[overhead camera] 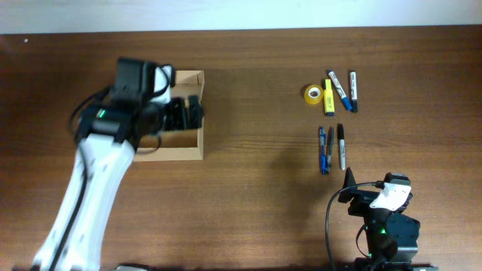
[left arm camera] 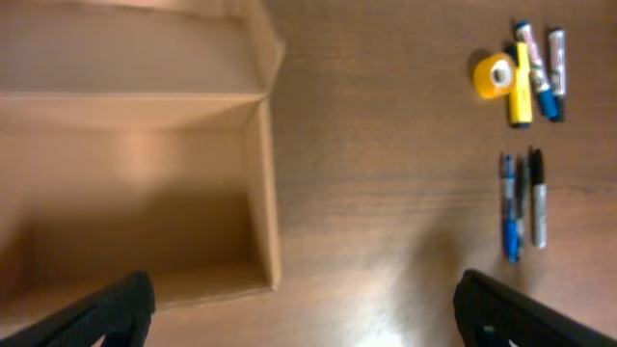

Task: Pack container

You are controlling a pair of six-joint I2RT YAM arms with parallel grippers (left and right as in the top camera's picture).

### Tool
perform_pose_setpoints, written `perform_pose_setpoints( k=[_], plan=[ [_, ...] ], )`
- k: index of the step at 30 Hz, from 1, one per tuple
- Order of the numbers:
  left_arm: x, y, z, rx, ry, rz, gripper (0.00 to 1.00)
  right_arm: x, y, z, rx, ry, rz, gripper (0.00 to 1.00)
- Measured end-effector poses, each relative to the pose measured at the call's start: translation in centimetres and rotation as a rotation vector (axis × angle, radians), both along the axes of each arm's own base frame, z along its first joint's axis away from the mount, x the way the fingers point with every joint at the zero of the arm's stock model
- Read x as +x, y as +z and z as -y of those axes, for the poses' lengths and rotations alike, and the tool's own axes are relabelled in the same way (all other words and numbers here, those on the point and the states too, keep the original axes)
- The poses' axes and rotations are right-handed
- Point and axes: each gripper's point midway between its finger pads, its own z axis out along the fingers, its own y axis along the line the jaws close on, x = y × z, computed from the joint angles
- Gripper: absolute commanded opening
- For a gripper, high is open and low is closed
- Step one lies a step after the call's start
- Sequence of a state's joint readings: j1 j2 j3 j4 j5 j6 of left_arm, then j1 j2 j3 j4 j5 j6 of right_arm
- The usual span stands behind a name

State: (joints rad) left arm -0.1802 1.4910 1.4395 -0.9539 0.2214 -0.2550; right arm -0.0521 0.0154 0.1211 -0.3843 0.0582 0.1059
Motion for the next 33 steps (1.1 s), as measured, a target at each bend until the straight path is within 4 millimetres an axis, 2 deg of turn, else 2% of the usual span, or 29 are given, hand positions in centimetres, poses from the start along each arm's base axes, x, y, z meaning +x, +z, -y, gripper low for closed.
perform_pose_setpoints(
  k=[2, 6, 7, 8, 14, 19, 20, 22, 23, 24, 28, 33],
  plan=[
    [1.5, -1.4, 0.8, -0.018, -0.015, -0.026, 1.00, 0.0, 0.0, 0.0, 0.000, 0.000, 0.000, 0.99],
    [2.7, -4.8, 1.2, -0.006, -0.018, -0.100, 0.97, 0.0, 0.0, 0.0, 0.000, 0.000, 0.000, 0.99],
    [3.0, -5.6, 1.1, 0.003, -0.014, -0.115, 0.82, 0.0, 0.0, 0.0, 0.000, 0.000, 0.000, 0.99],
    [3.2, -6.4, 1.1, 0.012, -0.006, -0.134, 0.73, 0.0, 0.0, 0.0, 0.000, 0.000, 0.000, 0.99],
    [3.6, -11.2, 0.7, 0.097, 0.017, -0.236, 0.72, 0.0, 0.0, 0.0, 0.000, 0.000, 0.000, 0.99],
    [3.3, -14.5, 0.9, 0.167, 0.029, -0.302, 0.72, 0.0, 0.0, 0.0, 0.000, 0.000, 0.000, 0.99],
    [3.2, -15.0, 1.0, 0.182, 0.027, -0.314, 0.69, 0.0, 0.0, 0.0, 0.000, 0.000, 0.000, 0.99],
    [3.0, -16.1, 1.3, 0.207, 0.024, -0.334, 0.54, 0.0, 0.0, 0.0, 0.000, 0.000, 0.000, 0.99],
    [2.9, -16.6, 1.3, 0.218, 0.026, -0.345, 0.31, 0.0, 0.0, 0.0, 0.000, 0.000, 0.000, 0.99],
    [2.8, -17.1, 1.4, 0.228, 0.022, -0.354, 0.03, 0.0, 0.0, 0.0, 0.000, 0.000, 0.000, 0.99],
    [2.8, -18.4, 1.2, 0.262, 0.036, -0.375, 0.02, 0.0, 0.0, 0.0, 0.000, 0.000, 0.000, 0.99],
    [2.8, -17.7, 0.7, 0.284, 0.062, -0.388, 0.02, 0.0, 0.0, 0.0, 0.000, 0.000, -0.001, 0.99]
  ],
)
